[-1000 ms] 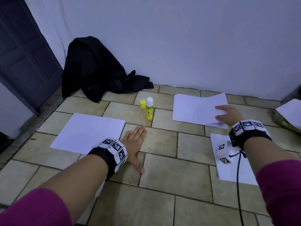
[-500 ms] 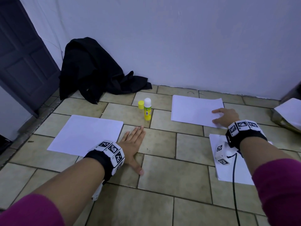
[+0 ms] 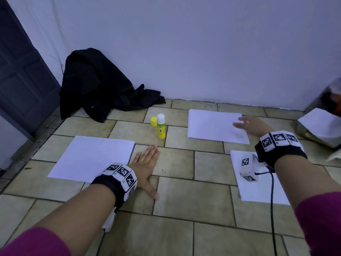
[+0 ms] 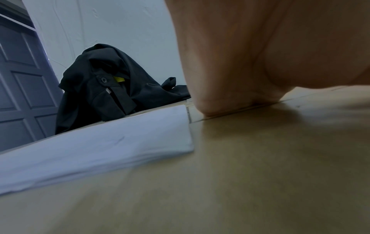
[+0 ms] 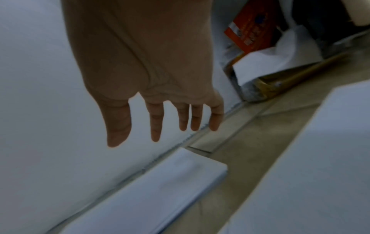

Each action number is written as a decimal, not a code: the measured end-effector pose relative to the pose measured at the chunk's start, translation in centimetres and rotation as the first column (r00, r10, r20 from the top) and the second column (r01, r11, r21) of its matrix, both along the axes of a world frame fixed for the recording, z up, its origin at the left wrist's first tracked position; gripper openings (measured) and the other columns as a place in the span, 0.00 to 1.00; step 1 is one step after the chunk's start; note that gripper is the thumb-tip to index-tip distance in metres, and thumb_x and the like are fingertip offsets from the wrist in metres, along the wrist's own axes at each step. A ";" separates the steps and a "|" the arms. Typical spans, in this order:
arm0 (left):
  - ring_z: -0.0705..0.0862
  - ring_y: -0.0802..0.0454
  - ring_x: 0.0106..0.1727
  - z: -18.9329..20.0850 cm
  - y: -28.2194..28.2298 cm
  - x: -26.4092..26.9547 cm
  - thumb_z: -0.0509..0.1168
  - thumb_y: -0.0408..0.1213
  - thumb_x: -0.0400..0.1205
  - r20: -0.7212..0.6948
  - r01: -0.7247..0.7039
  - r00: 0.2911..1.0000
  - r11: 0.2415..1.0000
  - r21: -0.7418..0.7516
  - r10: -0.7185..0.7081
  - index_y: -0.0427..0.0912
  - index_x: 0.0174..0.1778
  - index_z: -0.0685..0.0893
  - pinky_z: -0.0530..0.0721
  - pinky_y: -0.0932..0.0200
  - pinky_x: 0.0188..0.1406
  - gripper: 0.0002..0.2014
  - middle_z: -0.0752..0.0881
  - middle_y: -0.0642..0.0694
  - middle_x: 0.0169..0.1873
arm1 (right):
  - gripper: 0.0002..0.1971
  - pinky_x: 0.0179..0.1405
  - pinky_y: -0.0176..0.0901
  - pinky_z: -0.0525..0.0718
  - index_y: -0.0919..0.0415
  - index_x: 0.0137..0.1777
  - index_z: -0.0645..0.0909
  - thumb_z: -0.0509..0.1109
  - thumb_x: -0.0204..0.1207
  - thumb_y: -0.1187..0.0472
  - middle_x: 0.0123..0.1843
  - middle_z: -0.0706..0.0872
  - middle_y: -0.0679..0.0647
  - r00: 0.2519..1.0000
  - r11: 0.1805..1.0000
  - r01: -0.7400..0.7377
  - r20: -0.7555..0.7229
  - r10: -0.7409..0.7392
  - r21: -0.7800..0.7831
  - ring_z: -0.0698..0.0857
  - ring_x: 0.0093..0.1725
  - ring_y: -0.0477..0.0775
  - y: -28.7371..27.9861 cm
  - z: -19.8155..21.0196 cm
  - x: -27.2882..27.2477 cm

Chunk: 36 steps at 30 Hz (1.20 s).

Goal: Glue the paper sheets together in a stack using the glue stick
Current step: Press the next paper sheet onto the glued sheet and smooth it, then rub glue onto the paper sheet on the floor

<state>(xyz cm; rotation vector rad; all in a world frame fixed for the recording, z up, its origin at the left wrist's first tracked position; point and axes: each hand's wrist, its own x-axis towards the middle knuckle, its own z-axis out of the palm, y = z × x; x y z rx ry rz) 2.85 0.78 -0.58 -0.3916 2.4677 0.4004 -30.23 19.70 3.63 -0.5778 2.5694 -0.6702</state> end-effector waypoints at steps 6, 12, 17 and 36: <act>0.19 0.50 0.76 -0.4 0.3 -0.1 0.65 0.82 0.44 -0.015 -0.005 1.000 0.997 -0.074 0.004 0.39 0.79 0.22 0.27 0.44 0.78 0.83 0.20 0.44 0.77 | 0.57 0.81 0.55 0.55 0.61 0.85 0.45 0.73 0.66 0.35 0.86 0.48 0.58 0.954 0.924 -0.292 0.137 0.265 0.247 0.50 0.85 0.60 2.7 0.7 9.2; 0.21 0.48 0.78 -0.3 0.8 0.1 0.74 0.69 0.62 -0.025 -0.028 0.999 0.994 -0.110 0.025 0.38 0.79 0.23 0.29 0.44 0.80 0.74 0.21 0.43 0.78 | 0.75 0.79 0.71 0.44 0.65 0.80 0.22 0.77 0.57 0.31 0.81 0.22 0.61 0.928 0.702 -0.365 0.176 0.330 0.611 0.28 0.80 0.69 5.3 -1.8 14.7; 0.23 0.48 0.80 -0.1 1.1 0.3 0.74 0.68 0.63 -0.032 -0.054 0.998 0.992 -0.118 0.051 0.38 0.79 0.24 0.33 0.46 0.81 0.73 0.23 0.43 0.79 | 0.78 0.81 0.68 0.44 0.66 0.79 0.22 0.82 0.54 0.34 0.81 0.22 0.60 0.934 0.703 -0.347 0.165 0.316 0.620 0.29 0.81 0.67 5.5 -1.9 16.0; 0.38 0.47 0.85 1.0 -5.0 7.5 0.68 0.61 0.75 -0.185 -0.514 0.852 0.850 -0.112 0.490 0.35 0.84 0.41 0.48 0.44 0.83 0.56 0.42 0.43 0.85 | 0.78 0.80 0.67 0.43 0.64 0.80 0.22 0.83 0.52 0.36 0.81 0.23 0.59 0.949 0.746 -0.304 0.120 0.292 0.592 0.29 0.81 0.67 5.6 -2.5 16.2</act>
